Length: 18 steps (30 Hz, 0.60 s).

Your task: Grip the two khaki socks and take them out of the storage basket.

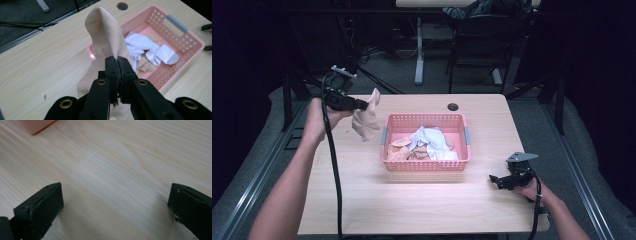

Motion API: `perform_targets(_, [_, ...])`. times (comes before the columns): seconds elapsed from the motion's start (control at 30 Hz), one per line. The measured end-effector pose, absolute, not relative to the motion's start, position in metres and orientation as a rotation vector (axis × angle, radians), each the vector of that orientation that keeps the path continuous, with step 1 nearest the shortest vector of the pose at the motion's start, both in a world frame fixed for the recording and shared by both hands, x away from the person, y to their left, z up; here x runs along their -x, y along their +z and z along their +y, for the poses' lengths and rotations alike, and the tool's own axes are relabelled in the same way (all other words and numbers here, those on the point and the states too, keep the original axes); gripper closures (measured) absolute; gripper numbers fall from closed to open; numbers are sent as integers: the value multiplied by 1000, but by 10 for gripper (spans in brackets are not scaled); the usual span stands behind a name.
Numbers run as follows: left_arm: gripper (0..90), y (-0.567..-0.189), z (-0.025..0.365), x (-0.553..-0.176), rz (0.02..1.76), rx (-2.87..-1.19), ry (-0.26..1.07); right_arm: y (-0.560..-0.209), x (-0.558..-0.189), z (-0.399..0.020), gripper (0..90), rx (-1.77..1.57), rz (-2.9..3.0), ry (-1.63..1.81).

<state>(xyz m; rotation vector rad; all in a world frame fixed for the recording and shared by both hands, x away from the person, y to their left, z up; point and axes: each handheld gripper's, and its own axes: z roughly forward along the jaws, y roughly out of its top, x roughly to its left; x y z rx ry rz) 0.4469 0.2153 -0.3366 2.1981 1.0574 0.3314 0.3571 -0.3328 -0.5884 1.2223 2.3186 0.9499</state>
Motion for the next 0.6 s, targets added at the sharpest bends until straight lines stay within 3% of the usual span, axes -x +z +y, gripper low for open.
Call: perform_targets(0.6, [876, -392, 297, -452, 1304, -2168, 314, -589, -357, -333, 0, -1224, 2318, 958])
